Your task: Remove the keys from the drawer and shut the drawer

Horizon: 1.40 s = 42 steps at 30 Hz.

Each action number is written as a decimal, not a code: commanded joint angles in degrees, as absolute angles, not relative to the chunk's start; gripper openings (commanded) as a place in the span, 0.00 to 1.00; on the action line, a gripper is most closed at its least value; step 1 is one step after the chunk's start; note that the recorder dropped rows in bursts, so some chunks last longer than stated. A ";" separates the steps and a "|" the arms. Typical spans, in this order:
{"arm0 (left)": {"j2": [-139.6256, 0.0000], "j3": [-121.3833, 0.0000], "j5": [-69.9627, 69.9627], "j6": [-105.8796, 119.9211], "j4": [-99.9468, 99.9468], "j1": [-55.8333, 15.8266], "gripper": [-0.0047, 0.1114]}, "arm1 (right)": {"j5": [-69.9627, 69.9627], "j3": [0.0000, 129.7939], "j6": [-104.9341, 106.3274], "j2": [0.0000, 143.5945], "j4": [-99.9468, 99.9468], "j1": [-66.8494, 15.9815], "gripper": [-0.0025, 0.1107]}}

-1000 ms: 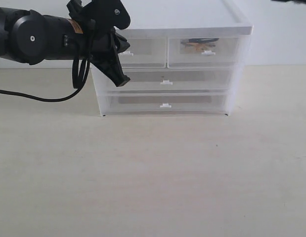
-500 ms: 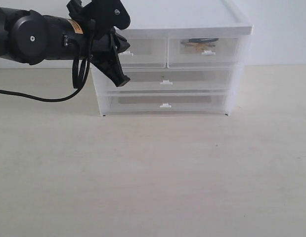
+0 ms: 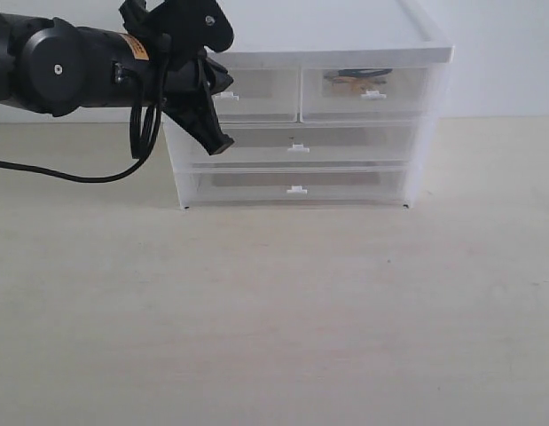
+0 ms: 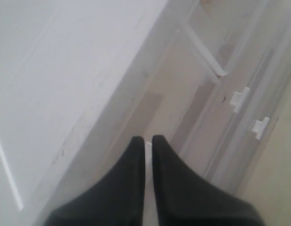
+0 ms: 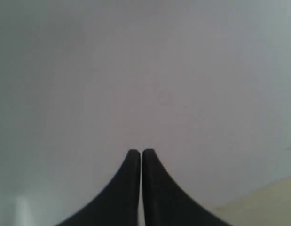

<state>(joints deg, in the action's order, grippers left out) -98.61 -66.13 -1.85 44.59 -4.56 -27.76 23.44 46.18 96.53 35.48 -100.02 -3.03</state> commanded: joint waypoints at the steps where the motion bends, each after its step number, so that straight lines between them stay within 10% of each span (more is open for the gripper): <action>1: -98.62 -66.43 -2.54 44.12 -5.36 -28.06 0.08 | 12.43 40.39 70.12 35.28 -99.95 -5.18 0.02; 13: -98.62 -66.43 -2.05 44.12 -5.36 -28.06 0.08 | -5.11 19.43 51.65 46.45 -99.95 -5.18 0.02; 25: -98.62 -66.43 -0.41 44.12 -5.36 -28.06 0.08 | -52.31 25.50 90.51 64.13 -99.95 -5.18 0.02; 30: -98.62 -66.43 0.46 44.12 -5.36 -28.06 0.08 | -66.91 31.59 74.65 72.68 -73.77 -5.18 0.02; 42: -98.62 -66.43 0.00 43.38 -5.36 -28.06 0.08 | -1.64 34.37 67.93 73.91 -99.95 -5.07 0.02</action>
<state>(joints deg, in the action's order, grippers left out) -98.61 -66.13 0.00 44.59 -4.66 -27.76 -11.12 32.92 64.62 75.00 -90.10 -5.16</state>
